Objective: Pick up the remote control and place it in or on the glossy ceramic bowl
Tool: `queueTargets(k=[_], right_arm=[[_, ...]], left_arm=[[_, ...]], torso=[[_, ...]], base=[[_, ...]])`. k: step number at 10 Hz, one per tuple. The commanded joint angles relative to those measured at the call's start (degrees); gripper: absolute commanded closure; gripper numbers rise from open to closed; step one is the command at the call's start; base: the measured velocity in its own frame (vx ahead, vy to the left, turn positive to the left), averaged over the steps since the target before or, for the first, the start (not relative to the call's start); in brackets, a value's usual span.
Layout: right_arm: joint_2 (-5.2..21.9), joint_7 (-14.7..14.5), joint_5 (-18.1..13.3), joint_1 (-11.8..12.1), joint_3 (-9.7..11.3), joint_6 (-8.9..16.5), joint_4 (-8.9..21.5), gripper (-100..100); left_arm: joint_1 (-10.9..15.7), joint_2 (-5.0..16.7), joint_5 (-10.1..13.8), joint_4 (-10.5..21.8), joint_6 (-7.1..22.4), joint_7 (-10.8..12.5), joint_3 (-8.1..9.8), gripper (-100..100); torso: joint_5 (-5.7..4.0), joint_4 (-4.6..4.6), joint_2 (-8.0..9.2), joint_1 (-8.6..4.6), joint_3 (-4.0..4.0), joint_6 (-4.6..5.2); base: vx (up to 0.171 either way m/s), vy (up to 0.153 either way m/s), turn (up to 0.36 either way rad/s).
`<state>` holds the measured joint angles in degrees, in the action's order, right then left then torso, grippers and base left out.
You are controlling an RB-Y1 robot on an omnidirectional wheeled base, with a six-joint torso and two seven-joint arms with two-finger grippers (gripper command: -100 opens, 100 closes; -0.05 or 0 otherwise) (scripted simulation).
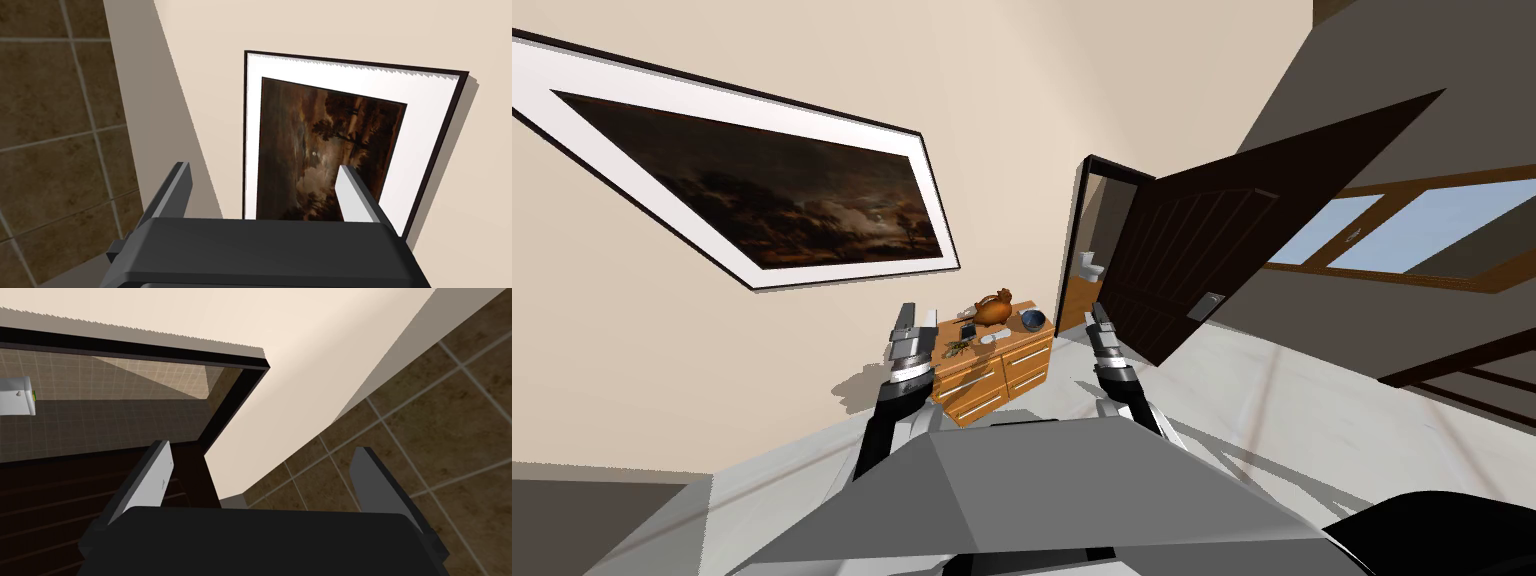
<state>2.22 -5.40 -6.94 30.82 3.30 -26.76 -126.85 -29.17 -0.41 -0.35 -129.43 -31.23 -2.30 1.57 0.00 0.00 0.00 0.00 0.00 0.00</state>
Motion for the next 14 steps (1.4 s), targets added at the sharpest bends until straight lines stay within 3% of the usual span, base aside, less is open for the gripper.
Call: queueTargets(k=[1,6,11,14], right_arm=[[0.00,0.00,0.00,0.00,0.00,0.00,0.00,0],[0.00,0.00,0.00,-0.01,0.00,0.00,0.00,0],[0.00,0.00,0.00,0.00,0.00,0.00,0.00,0],[0.00,0.00,0.00,0.00,0.00,0.00,0.00,0]], left_arm=[[0.68,1.83,-0.04,0.38,0.92,0.35,0.02,-100],[5.87,7.77,-0.01,3.59,8.41,3.08,0.24,-100],[9.01,9.56,0.22,5.66,13.76,4.74,0.44,-100],[12.56,11.12,0.63,8.17,18.37,6.59,0.74,-100]], torso=[[0.00,0.00,0.00,0.00,0.00,0.00],[0.00,0.03,0.15,0.00,0.08,0.01],[0.00,0.02,0.08,-0.02,0.05,0.01],[0.00,0.02,0.09,-0.01,0.05,0.00]], base=[[-0.010,0.000,0.003],[-0.038,-0.002,-0.001],[-0.028,-0.002,-0.008],[-0.029,-0.005,-0.015]])
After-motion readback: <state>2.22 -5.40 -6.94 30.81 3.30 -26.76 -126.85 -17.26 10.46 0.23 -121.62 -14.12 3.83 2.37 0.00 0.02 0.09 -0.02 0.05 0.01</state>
